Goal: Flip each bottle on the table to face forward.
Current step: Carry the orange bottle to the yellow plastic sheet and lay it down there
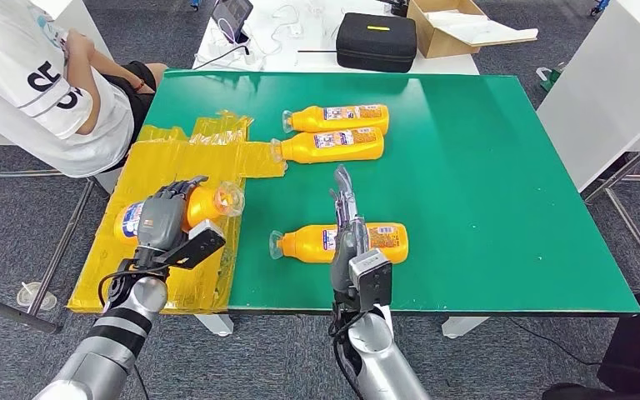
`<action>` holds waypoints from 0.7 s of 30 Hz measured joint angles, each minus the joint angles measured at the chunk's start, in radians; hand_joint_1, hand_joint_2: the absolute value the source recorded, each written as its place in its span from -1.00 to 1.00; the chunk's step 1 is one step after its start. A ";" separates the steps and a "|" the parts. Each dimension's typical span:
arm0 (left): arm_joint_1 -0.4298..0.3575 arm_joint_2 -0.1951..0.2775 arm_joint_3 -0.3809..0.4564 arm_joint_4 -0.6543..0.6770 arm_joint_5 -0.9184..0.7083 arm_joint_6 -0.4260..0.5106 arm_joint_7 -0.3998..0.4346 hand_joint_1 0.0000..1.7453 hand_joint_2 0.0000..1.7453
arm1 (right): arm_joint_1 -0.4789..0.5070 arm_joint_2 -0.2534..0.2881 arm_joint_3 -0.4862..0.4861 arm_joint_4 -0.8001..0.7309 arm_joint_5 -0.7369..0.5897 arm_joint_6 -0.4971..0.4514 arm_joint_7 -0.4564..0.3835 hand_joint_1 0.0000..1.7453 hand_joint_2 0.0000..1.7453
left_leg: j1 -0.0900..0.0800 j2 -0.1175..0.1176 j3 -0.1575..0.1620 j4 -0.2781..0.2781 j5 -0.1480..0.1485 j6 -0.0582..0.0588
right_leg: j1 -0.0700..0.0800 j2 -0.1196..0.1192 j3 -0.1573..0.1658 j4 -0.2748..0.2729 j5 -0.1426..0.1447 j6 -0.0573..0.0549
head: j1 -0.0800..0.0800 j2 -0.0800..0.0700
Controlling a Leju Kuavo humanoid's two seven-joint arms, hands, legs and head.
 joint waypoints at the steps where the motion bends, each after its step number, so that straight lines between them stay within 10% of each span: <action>1: -0.003 0.007 -0.007 0.016 -0.010 -0.001 0.004 1.00 1.00 | 0.000 0.000 0.001 0.000 -0.002 0.002 0.000 -1.00 -1.00 | 0.000 0.000 0.000 0.000 0.000 0.000 | 0.000 0.000 0.000 0.000 0.000 0.000 | 0.000 0.000; 21: -0.053 0.089 -0.076 0.193 -0.176 0.010 0.106 1.00 1.00 | 0.000 0.003 0.015 -0.005 -0.014 0.027 0.001 -1.00 -1.00 | 0.000 0.001 0.000 0.000 0.000 0.000 | 0.000 0.000 0.000 0.000 0.000 0.000 | 0.000 0.000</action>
